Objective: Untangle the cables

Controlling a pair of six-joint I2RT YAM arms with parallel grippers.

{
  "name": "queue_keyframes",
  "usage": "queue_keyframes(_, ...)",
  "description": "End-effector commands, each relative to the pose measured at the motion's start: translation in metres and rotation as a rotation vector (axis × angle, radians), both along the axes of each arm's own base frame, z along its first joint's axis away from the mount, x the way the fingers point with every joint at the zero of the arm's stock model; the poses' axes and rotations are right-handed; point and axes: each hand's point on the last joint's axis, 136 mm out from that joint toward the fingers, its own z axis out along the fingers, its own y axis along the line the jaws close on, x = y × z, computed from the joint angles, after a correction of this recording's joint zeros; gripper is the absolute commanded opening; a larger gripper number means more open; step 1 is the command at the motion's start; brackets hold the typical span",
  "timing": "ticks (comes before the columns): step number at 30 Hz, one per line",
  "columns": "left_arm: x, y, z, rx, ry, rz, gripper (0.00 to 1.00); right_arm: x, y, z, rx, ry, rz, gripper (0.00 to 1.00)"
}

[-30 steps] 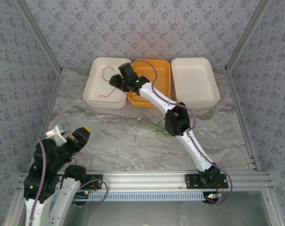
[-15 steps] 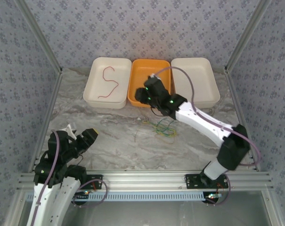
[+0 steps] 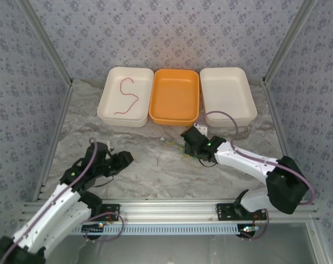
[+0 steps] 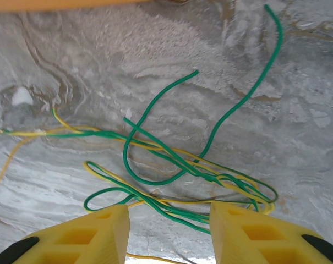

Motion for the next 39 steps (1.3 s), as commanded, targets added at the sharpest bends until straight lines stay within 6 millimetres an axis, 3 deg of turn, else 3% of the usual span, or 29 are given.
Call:
queue_keyframes(1,0.023,-0.016,0.009,0.051,-0.091,0.008,0.48,0.006,0.022,-0.008,-0.079,0.001,0.180,0.44)
queue_keyframes(9,0.036,-0.056,-0.014,0.128,-0.083,-0.074,0.44,0.017,0.042,-0.039,-0.198,0.103,0.338,0.41)
queue_keyframes(15,0.051,-0.084,-0.026,0.143,-0.092,-0.124,0.52,0.023,0.034,-0.051,-0.233,0.120,0.316,0.38)
queue_keyframes(20,0.064,-0.111,-0.038,0.196,-0.104,-0.198,0.54,0.025,0.037,-0.054,-0.215,0.119,0.334,0.21)
queue_keyframes(24,0.074,-0.123,-0.062,0.288,-0.070,-0.242,0.56,0.022,0.033,-0.048,-0.202,0.103,0.333,0.07)
queue_keyframes(29,0.090,-0.131,-0.082,0.349,-0.078,-0.247,0.54,0.018,0.032,-0.035,-0.173,0.069,0.341,0.00)
queue_keyframes(33,0.091,-0.143,-0.092,0.357,-0.075,-0.266,0.39,0.018,0.029,-0.025,-0.163,0.048,0.332,0.00)
queue_keyframes(35,0.092,-0.134,-0.095,0.406,-0.070,-0.234,0.09,0.019,0.027,-0.017,-0.152,0.029,0.323,0.00)
queue_keyframes(36,0.092,-0.128,-0.095,0.423,-0.074,-0.213,0.00,0.019,0.026,-0.011,-0.149,0.015,0.315,0.00)
queue_keyframes(39,0.092,-0.099,-0.081,0.479,-0.121,-0.125,0.00,0.020,0.009,0.011,-0.147,-0.038,0.252,0.00)
